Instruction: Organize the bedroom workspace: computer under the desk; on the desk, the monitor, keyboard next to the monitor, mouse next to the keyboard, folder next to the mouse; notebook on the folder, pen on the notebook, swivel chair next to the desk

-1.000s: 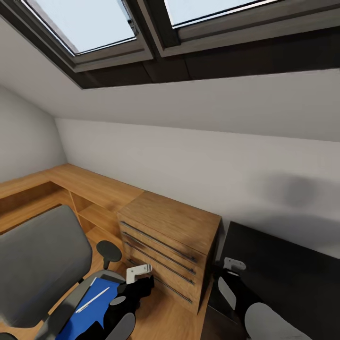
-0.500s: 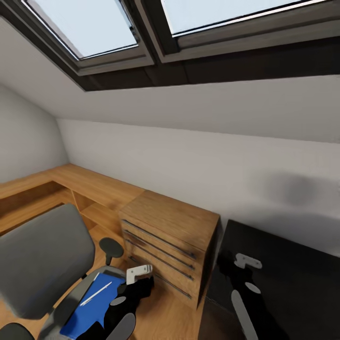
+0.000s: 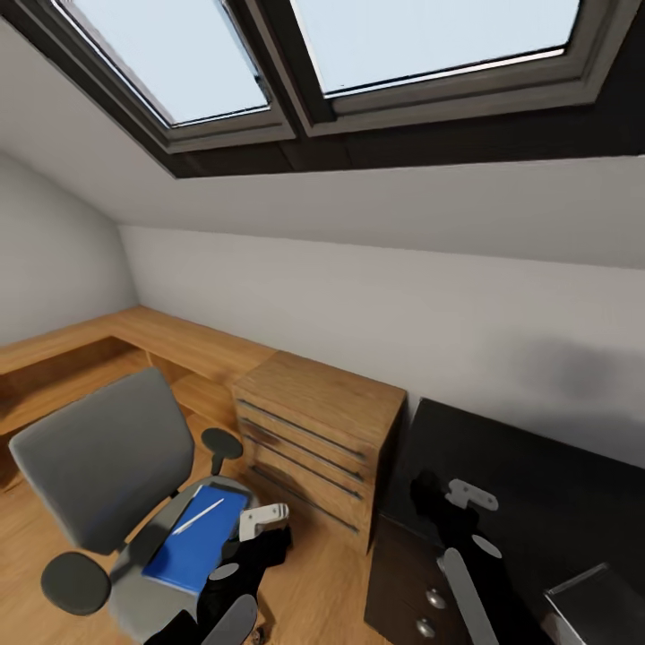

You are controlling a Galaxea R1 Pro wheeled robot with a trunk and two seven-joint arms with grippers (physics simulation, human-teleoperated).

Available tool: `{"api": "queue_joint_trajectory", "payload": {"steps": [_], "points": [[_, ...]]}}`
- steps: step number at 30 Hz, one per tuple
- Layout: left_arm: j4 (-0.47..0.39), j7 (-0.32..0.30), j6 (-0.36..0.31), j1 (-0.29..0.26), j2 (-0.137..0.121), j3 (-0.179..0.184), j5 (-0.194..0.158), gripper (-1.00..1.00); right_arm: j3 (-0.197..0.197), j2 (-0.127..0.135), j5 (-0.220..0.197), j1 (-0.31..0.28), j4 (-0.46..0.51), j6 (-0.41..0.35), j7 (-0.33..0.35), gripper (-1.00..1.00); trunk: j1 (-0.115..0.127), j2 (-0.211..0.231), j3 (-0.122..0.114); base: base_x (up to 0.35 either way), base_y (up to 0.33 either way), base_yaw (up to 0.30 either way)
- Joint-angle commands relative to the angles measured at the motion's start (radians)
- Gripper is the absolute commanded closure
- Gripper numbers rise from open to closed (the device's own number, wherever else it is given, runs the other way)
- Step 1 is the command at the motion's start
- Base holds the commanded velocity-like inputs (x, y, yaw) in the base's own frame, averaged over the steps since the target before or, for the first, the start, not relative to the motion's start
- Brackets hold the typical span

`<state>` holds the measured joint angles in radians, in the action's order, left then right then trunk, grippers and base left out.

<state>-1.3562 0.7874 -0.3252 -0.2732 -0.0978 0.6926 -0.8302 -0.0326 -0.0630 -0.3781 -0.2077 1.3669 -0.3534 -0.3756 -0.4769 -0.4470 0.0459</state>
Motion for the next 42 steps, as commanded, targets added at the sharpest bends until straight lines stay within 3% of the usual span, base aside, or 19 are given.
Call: {"api": "queue_joint_trajectory", "payload": {"steps": [1,7,14,20,36,42], "points": [[-0.002,0.007,-0.003,-0.001,-0.001,0.002,-0.004,-1.0,-0.001,0.0,-0.012,-0.001,0.001,-0.001,-0.005,1.0,0.004,0.005,-0.001,-0.341,0.0,-0.138],[-0.001,0.007,-0.003,-0.001,-0.002,0.002,-0.006,-1.0,-0.001,-0.001,-0.012,-0.001,0.001,0.0,-0.005,1.0,0.027,0.047,-0.02,-0.341,0.0,-0.164],[-0.001,0.007,-0.003,-0.001,-0.002,0.002,-0.006,-1.0,-0.001,-0.001,-0.012,-0.001,0.001,0.001,-0.005,1.0,0.027,0.047,-0.02,-0.338,0.0,-0.025],[-0.001,0.007,-0.003,-0.001,-0.002,0.002,-0.004,-1.0,0.0,0.0,-0.012,-0.001,0.002,0.001,-0.005,1.0,0.027,0.047,-0.02,-0.022,0.0,-0.074],[-0.001,0.007,-0.003,-0.001,-0.002,0.002,-0.004,-1.0,0.001,0.002,-0.012,-0.001,0.003,0.001,-0.005,1.0,0.027,0.047,-0.02,-0.001,0.0,-0.255],[-0.001,0.007,-0.003,-0.001,-0.002,0.002,-0.004,-1.0,0.019,0.002,-0.01,-0.001,0.002,0.001,-0.006,1.0,0.027,0.047,-0.02,0.0,0.0,-0.273]]}}
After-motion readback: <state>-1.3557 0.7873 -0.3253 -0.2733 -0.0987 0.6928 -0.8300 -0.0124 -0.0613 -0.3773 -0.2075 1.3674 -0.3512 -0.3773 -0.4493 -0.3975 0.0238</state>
